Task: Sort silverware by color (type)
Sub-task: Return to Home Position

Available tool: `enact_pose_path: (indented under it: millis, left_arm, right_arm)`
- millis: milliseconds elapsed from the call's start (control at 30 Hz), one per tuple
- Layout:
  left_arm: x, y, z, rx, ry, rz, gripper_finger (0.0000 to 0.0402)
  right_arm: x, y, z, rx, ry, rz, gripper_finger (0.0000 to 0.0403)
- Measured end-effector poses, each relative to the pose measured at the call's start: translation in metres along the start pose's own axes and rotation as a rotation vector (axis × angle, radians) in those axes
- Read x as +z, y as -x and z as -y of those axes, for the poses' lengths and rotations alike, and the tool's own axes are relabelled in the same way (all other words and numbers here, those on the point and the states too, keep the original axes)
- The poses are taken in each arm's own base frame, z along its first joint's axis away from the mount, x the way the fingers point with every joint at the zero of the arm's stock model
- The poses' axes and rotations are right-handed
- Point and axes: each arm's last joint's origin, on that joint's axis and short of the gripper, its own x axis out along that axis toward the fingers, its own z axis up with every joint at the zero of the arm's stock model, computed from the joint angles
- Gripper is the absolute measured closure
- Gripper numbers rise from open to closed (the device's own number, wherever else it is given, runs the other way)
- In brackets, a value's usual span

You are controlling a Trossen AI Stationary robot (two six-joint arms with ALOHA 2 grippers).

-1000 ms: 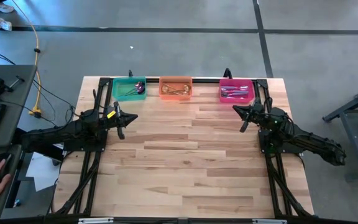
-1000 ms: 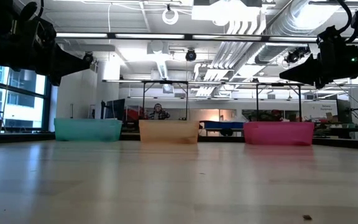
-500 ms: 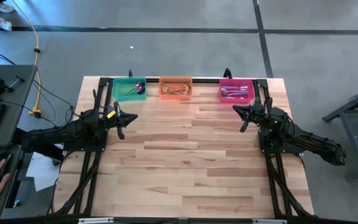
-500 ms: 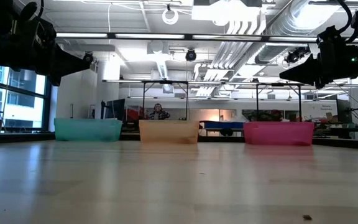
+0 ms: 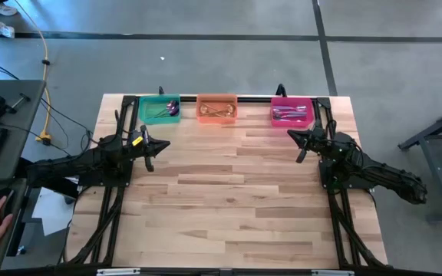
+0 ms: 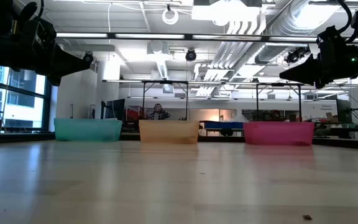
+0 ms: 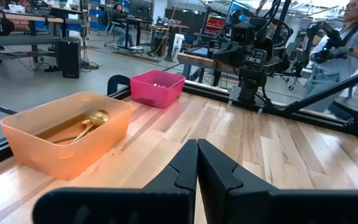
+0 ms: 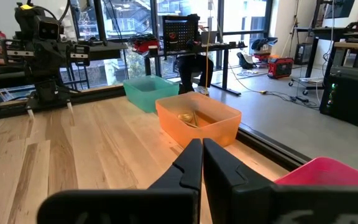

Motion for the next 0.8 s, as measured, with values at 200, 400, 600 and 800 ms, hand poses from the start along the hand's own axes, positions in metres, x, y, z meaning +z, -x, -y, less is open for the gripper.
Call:
enact_pose_path:
  millis: [200, 400, 600, 800]
  left_arm:
    - [0.0000, 0.0000, -0.0001, 0.003, -0.016, 0.000, 0.0401]
    - [0.0003, 0.0000, -0.0004, 0.011, -0.163, 0.003, 0.0401]
    - [0.0003, 0.0000, -0.0004, 0.010, -0.158, 0.003, 0.0401]
    - [0.0003, 0.0000, -0.0004, 0.010, -0.158, 0.003, 0.0401]
  right_arm:
    - [0.0000, 0.0000, 0.0000, 0.000, 0.000, 0.000, 0.0403]
    - [0.0000, 0.0000, 0.0000, 0.000, 0.000, 0.000, 0.0403]
    - [0.0000, 0.0000, 0.0000, 0.000, 0.000, 0.000, 0.0403]
    - [0.0000, 0.0000, 0.0000, 0.000, 0.000, 0.000, 0.0403]
